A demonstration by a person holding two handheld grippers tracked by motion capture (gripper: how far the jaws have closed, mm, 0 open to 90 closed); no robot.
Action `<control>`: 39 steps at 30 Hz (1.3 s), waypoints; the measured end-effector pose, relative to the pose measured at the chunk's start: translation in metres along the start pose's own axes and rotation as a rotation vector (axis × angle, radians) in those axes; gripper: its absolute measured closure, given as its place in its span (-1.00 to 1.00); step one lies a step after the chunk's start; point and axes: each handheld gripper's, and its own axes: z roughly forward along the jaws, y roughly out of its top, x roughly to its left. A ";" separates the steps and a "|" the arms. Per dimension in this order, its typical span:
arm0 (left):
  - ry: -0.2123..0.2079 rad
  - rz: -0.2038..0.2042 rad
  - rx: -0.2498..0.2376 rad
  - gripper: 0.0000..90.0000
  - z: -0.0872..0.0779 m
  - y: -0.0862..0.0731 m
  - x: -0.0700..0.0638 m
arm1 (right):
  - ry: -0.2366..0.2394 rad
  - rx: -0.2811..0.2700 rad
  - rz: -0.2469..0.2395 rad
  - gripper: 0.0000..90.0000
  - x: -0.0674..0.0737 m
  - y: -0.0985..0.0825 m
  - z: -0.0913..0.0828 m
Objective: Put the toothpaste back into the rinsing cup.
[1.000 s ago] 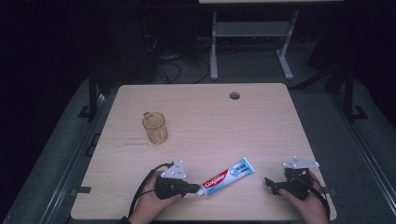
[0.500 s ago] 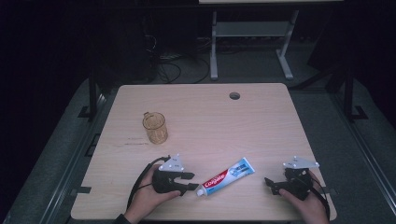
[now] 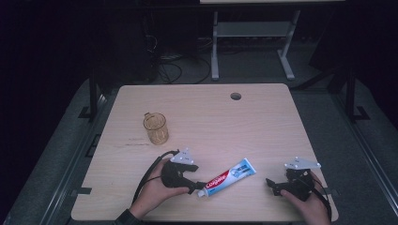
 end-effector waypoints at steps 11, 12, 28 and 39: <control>0.018 -0.001 0.005 -0.49 0.013 0.021 -0.002 | 0.000 0.000 0.000 -1.00 0.000 0.000 0.000; 0.018 -0.001 0.005 -0.49 0.013 0.021 -0.002 | 0.000 0.000 0.000 -1.00 0.000 0.000 0.000; 0.020 0.018 0.027 -0.49 0.036 0.049 -0.004 | 0.001 0.000 0.000 -1.00 0.000 0.000 0.000; 0.044 0.035 0.045 -0.49 0.055 0.067 -0.009 | 0.003 0.000 -0.001 -1.00 0.000 0.000 0.000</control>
